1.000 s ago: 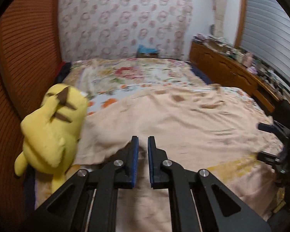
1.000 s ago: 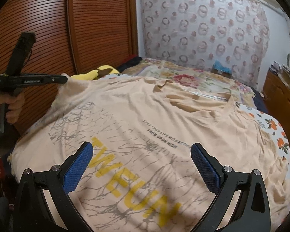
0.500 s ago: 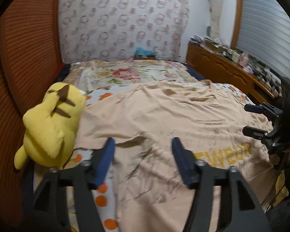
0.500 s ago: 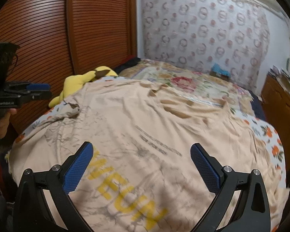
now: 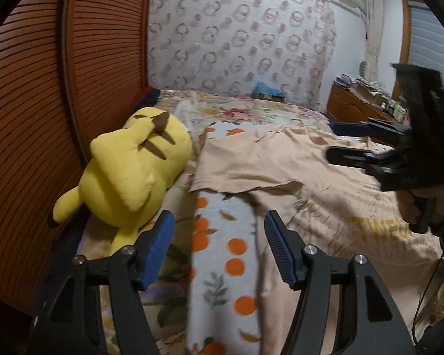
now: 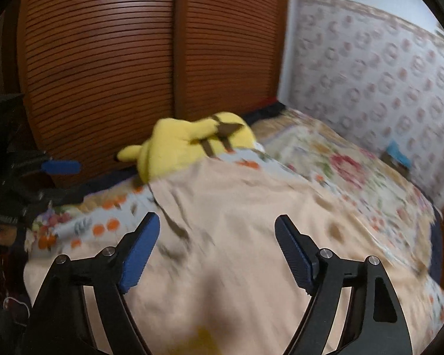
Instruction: Fold small clothes
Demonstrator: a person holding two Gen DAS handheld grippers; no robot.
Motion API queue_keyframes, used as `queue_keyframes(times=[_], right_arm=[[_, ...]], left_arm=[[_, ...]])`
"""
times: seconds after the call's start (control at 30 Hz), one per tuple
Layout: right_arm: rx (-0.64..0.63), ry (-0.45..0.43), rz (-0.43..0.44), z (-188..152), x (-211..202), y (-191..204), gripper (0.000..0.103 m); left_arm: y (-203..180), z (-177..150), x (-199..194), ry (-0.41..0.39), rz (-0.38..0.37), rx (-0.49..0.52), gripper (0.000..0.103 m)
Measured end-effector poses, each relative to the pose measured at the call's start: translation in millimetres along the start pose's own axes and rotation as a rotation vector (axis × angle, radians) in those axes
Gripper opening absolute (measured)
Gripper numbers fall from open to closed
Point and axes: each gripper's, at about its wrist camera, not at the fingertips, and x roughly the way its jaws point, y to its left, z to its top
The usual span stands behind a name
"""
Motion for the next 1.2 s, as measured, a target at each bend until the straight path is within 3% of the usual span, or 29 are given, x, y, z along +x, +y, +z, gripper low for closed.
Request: queue_keyframes(times=[0.1, 0.23, 0.53, 0.6, 0.67, 0.7, 0.8, 0.97, 1.1, 1.2], right_arm=[[-0.037, 0.03, 0.051, 10.8, 38.7, 16.8, 0.079], [-0.061, 0.143, 0.111, 15.6, 89.1, 35.0, 0.065], [-0.156, 0.256, 0.097, 16.9, 136.9, 55.5, 0.048], [-0.147, 0.259, 0.095, 17.5, 138.3, 52.3, 0.034], [-0.145, 0.26, 0.083, 17.5, 138.3, 49.9, 0.006], [-0.147, 0.261, 0.07, 17.6, 138.7, 48.3, 0.004], [-0.133, 0.218, 0.05, 18.8, 130.3, 40.7, 0.003], [0.018, 0.09, -0.011, 29.0, 86.7, 4.6, 0.002], [0.142, 0.128, -0.165, 16.8, 58.7, -43.3, 0.003], [0.211, 0.178, -0.194, -1.3, 47.1, -72.9, 0.008]], left_arm=[[7.5, -5.7, -3.6, 0.004, 0.006, -0.011, 0.063], [13.8, -14.5, -6.8, 0.023, -0.01, -0.018, 0.063], [21.1, -26.6, -11.9, 0.036, -0.013, -0.034, 0.063], [19.2, -26.9, -11.6, 0.034, -0.025, -0.032, 0.063], [18.0, -27.0, -10.9, 0.034, -0.03, -0.03, 0.063], [16.9, -26.6, -10.7, 0.034, -0.034, -0.031, 0.063], [13.2, -26.8, -10.7, 0.03, -0.044, -0.031, 0.063], [6.0, -24.0, -9.5, 0.03, -0.058, -0.019, 0.063], [-3.4, -21.1, -6.4, 0.027, -0.075, -0.006, 0.063], [-10.5, -19.3, -1.1, 0.032, -0.081, 0.001, 0.063]])
